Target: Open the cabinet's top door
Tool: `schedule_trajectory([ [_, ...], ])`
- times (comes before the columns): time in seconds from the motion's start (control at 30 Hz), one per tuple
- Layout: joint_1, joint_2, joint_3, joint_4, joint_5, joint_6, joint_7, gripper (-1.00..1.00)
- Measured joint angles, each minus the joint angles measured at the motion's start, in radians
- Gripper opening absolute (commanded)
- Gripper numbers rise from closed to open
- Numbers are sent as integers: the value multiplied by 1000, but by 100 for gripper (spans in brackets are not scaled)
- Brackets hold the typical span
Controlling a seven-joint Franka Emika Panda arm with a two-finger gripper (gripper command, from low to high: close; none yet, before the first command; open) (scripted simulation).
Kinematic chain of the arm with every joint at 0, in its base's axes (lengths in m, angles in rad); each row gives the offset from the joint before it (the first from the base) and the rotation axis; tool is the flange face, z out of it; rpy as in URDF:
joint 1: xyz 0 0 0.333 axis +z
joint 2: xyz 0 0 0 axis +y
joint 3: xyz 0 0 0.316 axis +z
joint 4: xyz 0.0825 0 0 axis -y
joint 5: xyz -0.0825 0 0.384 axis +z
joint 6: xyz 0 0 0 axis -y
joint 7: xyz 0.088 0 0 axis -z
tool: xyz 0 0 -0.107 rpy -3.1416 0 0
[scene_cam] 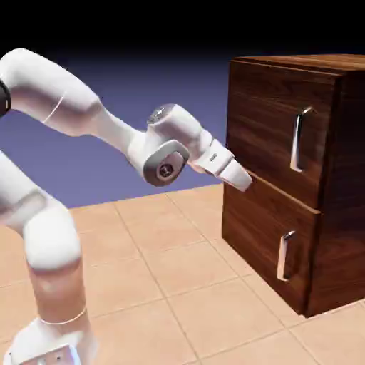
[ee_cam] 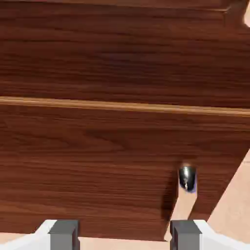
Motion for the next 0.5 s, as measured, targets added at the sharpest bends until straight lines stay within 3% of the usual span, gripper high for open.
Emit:
schedule_trajectory([
  [0.5, 230, -80, -246, 101, -652, -55, 487, 0],
])
